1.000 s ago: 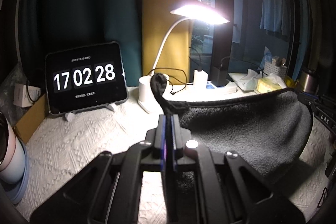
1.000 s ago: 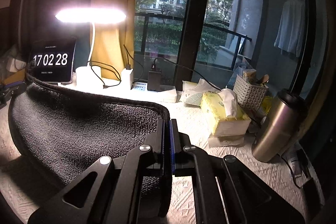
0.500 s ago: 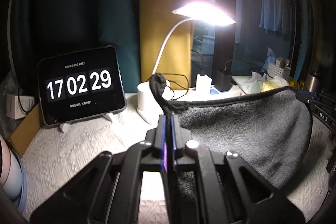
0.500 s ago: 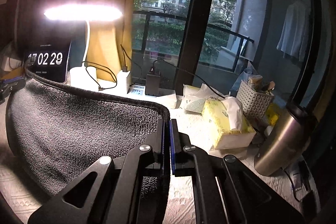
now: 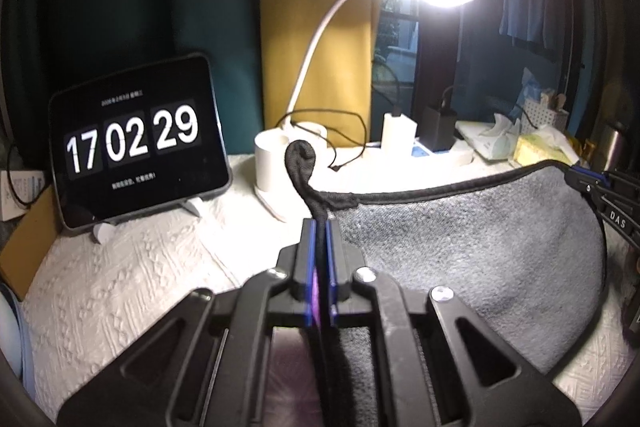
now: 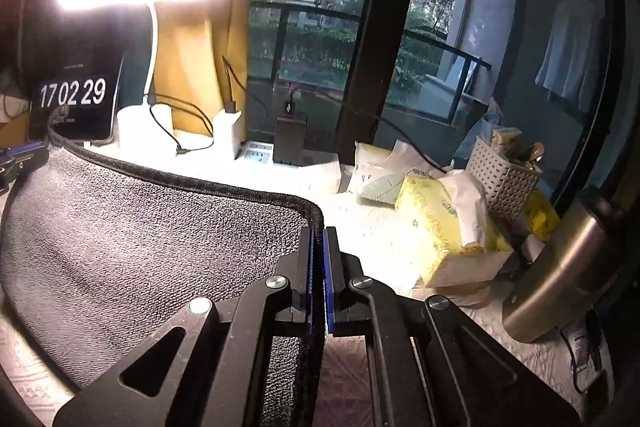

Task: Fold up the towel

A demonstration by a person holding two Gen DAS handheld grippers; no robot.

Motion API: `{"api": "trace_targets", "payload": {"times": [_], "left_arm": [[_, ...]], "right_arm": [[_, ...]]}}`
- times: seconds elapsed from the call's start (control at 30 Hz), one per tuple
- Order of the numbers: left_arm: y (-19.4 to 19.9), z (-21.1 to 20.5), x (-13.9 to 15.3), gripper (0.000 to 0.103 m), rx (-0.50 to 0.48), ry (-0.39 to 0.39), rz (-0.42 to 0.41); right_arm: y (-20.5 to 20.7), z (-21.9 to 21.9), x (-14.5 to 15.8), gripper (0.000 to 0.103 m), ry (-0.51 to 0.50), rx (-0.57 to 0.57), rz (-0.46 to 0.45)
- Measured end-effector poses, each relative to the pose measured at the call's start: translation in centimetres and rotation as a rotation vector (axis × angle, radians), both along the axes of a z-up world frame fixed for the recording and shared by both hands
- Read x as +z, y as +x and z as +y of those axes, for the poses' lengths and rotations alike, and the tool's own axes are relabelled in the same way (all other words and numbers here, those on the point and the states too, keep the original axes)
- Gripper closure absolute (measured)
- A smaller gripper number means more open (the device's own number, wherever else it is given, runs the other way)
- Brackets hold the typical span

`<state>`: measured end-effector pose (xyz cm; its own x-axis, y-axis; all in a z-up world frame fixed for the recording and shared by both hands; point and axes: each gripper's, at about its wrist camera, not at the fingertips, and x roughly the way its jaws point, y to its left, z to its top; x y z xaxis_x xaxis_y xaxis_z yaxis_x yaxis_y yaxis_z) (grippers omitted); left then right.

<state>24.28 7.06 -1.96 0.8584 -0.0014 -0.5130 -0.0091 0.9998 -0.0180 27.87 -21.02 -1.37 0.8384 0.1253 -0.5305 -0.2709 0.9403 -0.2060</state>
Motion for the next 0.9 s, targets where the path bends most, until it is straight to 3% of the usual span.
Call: {"api": "trace_targets", "payload": {"times": [0.43,0.9], "left_arm": [[2.8,-0.1,-3.1,0.098,0.010,0.023,0.138],[5.1,0.9,-5.5,0.096,-0.001,-0.024,0.294]], "right_arm": [[2.5,0.4,-3.2,0.098,-0.027,-0.008,0.081],[4.7,0.6,-5.5,0.098,-0.051,-0.026,0.213]]}}
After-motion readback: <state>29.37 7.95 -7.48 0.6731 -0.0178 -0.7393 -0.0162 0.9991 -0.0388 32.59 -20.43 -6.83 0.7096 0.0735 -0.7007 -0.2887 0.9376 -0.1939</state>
